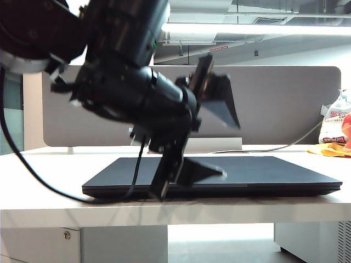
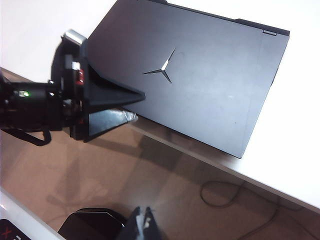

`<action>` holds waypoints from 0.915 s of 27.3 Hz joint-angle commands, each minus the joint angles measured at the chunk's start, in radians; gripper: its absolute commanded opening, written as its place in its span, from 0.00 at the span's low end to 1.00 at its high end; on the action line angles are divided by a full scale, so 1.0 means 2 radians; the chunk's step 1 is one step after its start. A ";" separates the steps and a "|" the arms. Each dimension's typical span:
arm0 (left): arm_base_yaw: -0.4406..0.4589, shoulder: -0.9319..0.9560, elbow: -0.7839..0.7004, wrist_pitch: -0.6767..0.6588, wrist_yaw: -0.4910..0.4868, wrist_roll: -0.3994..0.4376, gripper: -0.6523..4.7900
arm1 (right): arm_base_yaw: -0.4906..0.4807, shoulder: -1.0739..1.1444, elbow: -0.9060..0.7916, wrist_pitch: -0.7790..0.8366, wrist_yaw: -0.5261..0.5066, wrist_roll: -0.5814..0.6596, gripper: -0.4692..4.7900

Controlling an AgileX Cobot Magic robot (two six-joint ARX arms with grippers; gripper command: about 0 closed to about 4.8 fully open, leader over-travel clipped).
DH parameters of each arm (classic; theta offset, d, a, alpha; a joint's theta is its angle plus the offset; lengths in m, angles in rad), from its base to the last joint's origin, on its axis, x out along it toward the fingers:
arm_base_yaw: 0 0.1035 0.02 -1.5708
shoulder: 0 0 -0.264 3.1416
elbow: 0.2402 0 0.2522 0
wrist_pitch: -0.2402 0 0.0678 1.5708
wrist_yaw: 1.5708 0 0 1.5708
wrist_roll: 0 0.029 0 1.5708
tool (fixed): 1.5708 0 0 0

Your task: Open the lid of the laptop and use the keypad to enter the password "123".

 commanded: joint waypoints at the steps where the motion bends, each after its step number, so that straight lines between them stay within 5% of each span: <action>1: -0.002 0.019 0.000 -0.001 0.009 -0.022 0.75 | 0.000 0.000 0.002 0.006 0.001 0.000 0.08; 14: 0.008 0.042 0.000 0.019 0.000 -0.030 0.73 | 0.000 0.000 0.002 0.006 0.001 -0.002 0.08; 17: 0.012 0.047 0.000 0.023 0.000 -0.030 0.61 | 0.000 0.000 0.002 0.006 0.001 -0.002 0.08; 25: 0.031 0.051 0.000 0.059 0.015 -0.016 0.61 | 0.000 0.000 0.002 0.006 0.001 -0.002 0.08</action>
